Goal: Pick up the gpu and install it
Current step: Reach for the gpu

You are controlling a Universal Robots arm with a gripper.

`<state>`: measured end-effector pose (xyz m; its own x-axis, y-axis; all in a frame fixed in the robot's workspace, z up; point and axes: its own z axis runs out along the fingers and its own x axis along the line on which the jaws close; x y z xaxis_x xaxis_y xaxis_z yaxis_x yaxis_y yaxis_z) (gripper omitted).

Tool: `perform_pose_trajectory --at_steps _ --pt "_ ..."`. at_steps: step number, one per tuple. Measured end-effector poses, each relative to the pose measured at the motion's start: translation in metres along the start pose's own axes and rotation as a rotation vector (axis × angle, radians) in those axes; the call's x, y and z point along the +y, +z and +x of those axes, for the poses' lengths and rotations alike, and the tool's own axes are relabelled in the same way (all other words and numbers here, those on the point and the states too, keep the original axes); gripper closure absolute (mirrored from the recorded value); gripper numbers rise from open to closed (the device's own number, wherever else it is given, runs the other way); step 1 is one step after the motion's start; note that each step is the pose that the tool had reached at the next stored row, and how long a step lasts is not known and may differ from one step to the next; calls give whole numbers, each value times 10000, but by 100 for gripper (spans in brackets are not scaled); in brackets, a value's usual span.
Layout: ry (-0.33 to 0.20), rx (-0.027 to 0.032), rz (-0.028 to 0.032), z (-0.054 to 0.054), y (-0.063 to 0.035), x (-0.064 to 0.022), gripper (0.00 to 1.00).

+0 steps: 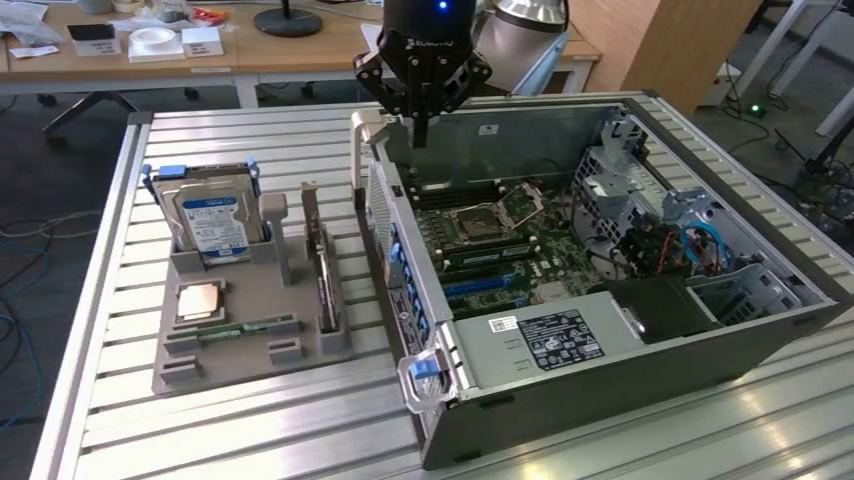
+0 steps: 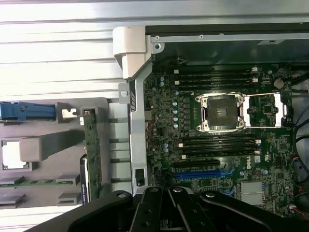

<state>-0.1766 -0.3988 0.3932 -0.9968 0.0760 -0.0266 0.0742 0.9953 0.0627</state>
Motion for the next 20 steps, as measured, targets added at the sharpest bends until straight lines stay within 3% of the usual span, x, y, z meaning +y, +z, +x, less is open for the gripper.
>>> perform_pose_trajectory --at_steps 20 --pt "-3 -27 -1 157 2 -12 89"
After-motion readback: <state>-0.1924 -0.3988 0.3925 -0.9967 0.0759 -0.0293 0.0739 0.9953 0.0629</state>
